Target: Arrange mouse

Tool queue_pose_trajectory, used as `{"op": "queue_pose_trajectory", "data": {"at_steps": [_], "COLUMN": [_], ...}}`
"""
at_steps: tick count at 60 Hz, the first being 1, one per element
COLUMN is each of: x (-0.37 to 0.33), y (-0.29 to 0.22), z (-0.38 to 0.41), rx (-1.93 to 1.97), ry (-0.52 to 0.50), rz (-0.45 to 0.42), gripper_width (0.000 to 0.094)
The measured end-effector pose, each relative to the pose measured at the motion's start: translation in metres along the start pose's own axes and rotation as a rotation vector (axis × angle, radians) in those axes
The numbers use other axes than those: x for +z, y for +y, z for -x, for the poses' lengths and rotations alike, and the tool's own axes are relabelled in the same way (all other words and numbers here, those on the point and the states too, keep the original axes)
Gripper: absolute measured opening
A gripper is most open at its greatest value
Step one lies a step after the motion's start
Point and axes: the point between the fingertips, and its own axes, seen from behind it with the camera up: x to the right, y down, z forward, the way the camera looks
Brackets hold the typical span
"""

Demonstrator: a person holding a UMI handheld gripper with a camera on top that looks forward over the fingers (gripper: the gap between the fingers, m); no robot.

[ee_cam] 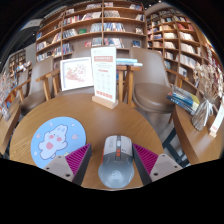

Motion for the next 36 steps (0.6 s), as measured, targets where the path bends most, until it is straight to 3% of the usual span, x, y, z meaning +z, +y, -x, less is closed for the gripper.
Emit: {"op": "queue_pose_trajectory", "data": {"at_steps": [6, 9, 16, 36], "x": [0.001, 0.003, 0.0, -0.046], "y": [-0.001, -0.003, -0.004, -0.086], "z": [-0.002, -0.002, -0.001, 0.091], "rx": [-0.005, -0.001, 0.014, -0.012], "ry": [0.005, 0.003, -0.001, -0.125], "rz": [-0.004, -0.01, 0.021, -0.072], "gripper_width": [0.0704, 0.0498, 0.0467, 0.0457]}}
